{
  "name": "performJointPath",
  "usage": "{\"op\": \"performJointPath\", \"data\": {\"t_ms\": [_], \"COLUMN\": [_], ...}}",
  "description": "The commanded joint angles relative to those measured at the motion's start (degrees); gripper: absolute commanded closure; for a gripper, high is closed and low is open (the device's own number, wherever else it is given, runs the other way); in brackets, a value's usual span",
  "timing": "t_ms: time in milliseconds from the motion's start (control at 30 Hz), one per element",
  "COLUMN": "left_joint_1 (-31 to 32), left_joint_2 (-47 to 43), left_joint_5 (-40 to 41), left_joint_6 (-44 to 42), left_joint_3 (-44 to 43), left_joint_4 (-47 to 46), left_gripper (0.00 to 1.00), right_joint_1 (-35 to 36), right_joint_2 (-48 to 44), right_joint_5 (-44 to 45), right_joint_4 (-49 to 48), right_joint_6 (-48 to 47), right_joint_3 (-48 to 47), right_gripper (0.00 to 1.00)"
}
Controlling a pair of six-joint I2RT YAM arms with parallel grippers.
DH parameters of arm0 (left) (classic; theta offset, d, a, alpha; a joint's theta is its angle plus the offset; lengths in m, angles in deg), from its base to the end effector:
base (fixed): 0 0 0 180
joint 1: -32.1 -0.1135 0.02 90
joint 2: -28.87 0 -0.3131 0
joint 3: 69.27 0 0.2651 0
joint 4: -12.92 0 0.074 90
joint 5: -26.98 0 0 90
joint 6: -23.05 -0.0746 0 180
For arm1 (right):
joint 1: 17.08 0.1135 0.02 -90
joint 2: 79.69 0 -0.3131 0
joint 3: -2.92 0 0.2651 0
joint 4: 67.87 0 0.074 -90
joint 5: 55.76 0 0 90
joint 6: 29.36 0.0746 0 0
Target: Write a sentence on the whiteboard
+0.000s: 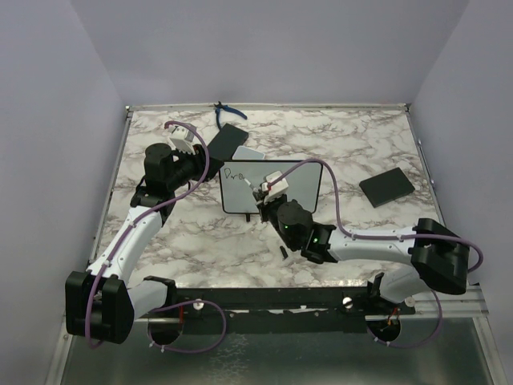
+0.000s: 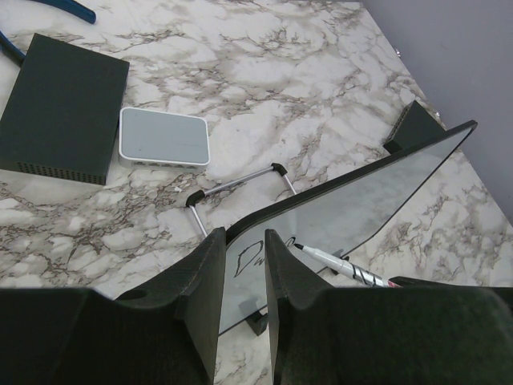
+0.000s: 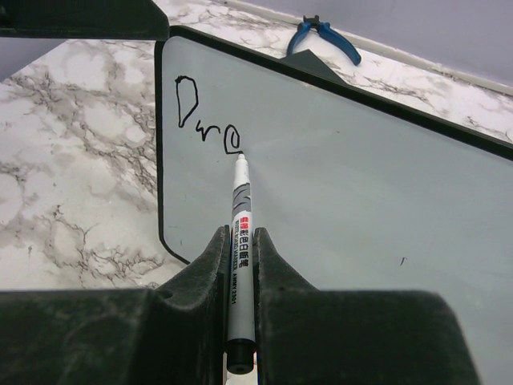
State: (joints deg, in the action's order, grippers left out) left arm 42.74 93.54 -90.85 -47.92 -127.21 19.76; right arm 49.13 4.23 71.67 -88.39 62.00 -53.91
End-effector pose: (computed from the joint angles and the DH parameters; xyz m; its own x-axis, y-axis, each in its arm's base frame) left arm 0.2740 -0.0869 0.3326 -0.4167 -0.2151 -0.8832 0.5008 0.7565 -0.4205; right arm 0.1848 0.3067 0.2889 -0.0576 -0.0839 -0.9948 -0.4818 0.8751 -0.0459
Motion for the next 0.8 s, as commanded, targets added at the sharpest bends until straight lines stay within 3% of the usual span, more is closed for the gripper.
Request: {"op": "performJointPath", "data": {"t_ms": [0,267,767], "left_joint_1": [0.5,0.5,0.5], "left_joint_2": [-1.3,-1.3,-1.2], "left_joint_5": [-0.4,-0.5,-0.6], "left_joint_6": [-0.1,0.0,0.1], "left_joint_3": [0.7,0.7,0.8], "left_joint_4": [0.0,-0.1,0.0], "left_gripper": [0.73,0.73,0.73], "right_joint_1": [0.0,0.0,-0.2], "right_joint_2": [-2.9,-7.2,-3.5], "right_joint_5": [-0.3,-1.8,0.1], "right_joint_4": [-0.2,2.2,0.6], "right_joint_6": [-0.8,-0.8,-0.8], "right_joint_3": [1.6,3.0,1.4], "right_gripper": [1.00,1.00,1.00]}}
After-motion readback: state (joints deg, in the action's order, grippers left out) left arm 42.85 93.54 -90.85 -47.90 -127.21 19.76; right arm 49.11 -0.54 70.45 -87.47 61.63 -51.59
